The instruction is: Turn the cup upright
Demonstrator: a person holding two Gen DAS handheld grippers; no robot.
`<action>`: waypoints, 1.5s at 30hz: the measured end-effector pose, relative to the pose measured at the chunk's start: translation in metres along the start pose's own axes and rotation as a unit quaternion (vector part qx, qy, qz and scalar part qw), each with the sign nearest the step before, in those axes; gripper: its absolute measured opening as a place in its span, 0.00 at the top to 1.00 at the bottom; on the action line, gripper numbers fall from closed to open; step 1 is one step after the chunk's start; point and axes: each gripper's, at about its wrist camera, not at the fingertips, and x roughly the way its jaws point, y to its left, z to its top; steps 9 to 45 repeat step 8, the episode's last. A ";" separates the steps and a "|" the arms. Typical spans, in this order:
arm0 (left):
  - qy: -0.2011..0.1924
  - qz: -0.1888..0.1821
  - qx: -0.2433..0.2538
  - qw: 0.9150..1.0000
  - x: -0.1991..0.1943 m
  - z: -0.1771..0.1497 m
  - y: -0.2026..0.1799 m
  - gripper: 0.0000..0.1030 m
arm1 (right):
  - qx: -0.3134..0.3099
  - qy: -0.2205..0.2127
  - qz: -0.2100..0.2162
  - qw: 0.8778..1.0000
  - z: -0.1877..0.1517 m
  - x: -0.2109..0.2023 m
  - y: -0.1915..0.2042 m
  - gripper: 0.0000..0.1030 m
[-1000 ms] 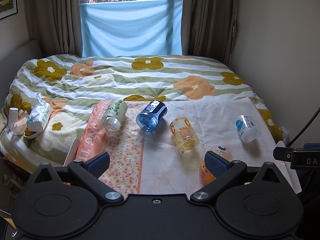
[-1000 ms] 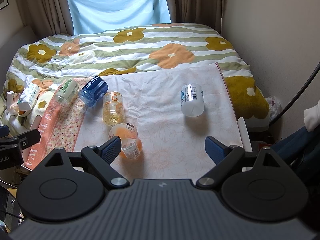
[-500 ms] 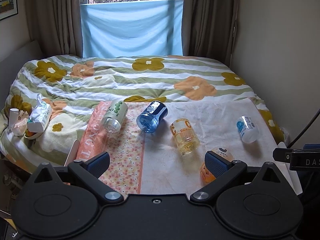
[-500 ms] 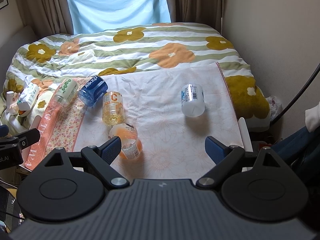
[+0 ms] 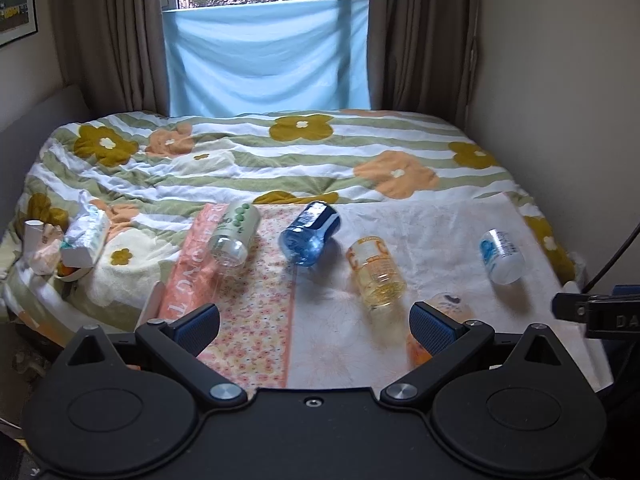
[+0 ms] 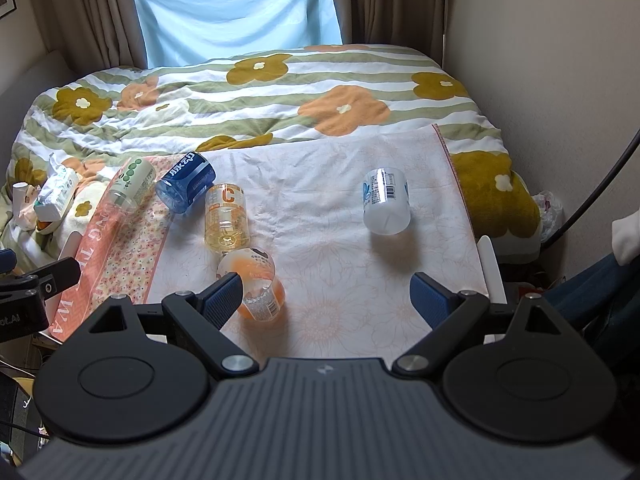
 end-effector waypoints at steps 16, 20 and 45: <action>0.003 -0.004 -0.003 1.000 0.002 -0.005 0.002 0.00 | 0.000 0.000 0.000 1.000 0.000 0.000 0.000 0.00; 0.003 -0.004 -0.003 1.000 0.002 -0.005 0.002 0.00 | 0.000 0.000 0.000 1.000 0.000 0.000 0.000 0.00; 0.003 -0.004 -0.003 1.000 0.002 -0.005 0.002 0.00 | 0.000 0.000 0.000 1.000 0.000 0.000 0.000 0.00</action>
